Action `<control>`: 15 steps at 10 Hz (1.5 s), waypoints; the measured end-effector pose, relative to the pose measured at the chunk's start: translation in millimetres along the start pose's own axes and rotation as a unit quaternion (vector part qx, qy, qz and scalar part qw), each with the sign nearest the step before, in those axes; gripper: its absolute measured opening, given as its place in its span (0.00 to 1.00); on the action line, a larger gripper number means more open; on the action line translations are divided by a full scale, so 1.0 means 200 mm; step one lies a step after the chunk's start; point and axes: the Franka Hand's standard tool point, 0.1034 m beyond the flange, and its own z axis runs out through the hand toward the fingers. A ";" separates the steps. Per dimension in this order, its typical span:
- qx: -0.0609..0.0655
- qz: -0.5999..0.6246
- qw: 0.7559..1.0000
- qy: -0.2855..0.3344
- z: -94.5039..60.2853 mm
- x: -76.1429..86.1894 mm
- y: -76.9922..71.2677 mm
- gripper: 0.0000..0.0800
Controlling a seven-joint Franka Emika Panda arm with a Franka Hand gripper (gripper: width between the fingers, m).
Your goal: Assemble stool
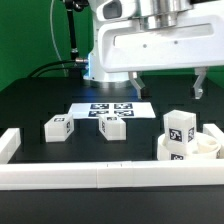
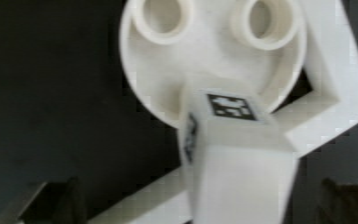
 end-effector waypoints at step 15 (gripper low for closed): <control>-0.049 -0.268 0.941 -0.203 0.15 -0.19 0.44 0.81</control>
Offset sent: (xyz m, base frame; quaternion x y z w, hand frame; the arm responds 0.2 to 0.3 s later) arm 0.0000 0.0000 0.0000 0.0000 0.0000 -0.1296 0.9916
